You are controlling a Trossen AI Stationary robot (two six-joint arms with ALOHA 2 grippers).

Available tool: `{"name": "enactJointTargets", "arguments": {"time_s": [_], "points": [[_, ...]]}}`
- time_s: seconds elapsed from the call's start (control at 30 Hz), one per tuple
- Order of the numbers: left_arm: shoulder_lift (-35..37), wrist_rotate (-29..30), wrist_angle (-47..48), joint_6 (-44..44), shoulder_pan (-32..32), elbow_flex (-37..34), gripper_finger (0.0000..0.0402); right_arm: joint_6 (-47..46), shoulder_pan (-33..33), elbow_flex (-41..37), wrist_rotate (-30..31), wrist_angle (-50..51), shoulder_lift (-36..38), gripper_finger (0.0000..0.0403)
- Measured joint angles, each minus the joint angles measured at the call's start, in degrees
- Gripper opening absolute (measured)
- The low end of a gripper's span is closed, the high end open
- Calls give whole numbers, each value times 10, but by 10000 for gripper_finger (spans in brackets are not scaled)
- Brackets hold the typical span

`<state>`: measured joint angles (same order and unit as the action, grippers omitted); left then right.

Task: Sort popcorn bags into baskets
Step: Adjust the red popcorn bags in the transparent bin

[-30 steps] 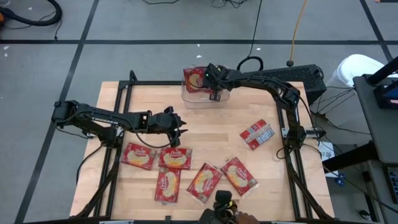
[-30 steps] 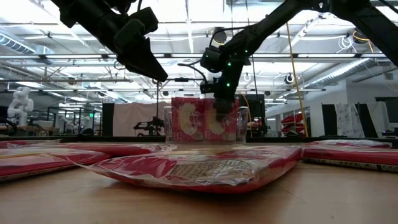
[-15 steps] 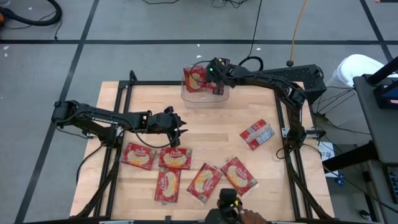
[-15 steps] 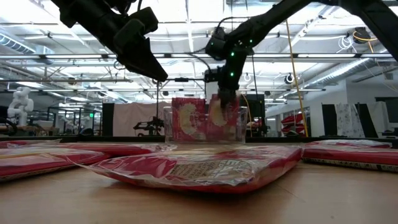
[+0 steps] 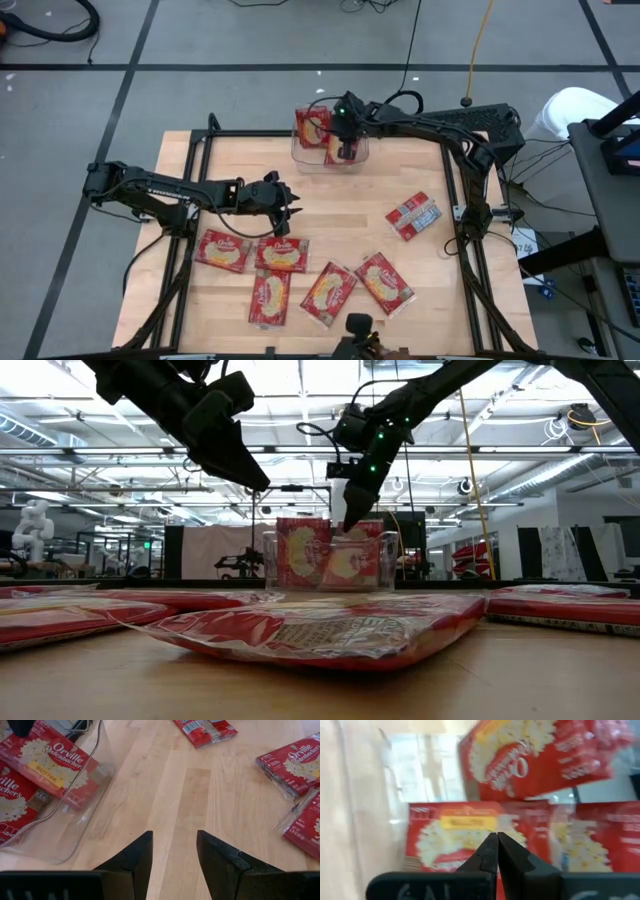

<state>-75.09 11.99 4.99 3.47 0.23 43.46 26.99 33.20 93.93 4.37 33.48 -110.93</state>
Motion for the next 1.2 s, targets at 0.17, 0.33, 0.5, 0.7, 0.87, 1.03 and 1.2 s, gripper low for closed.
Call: {"name": "enactJointTargets", "arguments": {"time_s": [0.17, 0.33, 0.5, 0.7, 0.87, 1.03, 1.2], "points": [[0, 0, 3, 0, 0, 0, 156, -27, -21, -1, -3, 15, 9, 4], [0, 6, 9, 0, 0, 0, 156, -80, -59, -11, -65, 24, 54, 4], [0, 11, 9, -1, 1, 0, 157, -140, -94, -103, -75, -14, 122, 4], [0, 11, 5, -23, 4, 0, 156, -223, -102, -188, -99, -66, 175, 4], [0, 12, -24, -57, 22, 0, 157, -232, -77, -110, -152, 13, 144, 4], [0, -5, -43, -79, 51, 0, 156, -191, -57, 11, -184, 126, 42, 4], [-4, -51, -33, -83, 88, 0, 157, -149, -31, 109, -211, 206, -72, 4]]}}
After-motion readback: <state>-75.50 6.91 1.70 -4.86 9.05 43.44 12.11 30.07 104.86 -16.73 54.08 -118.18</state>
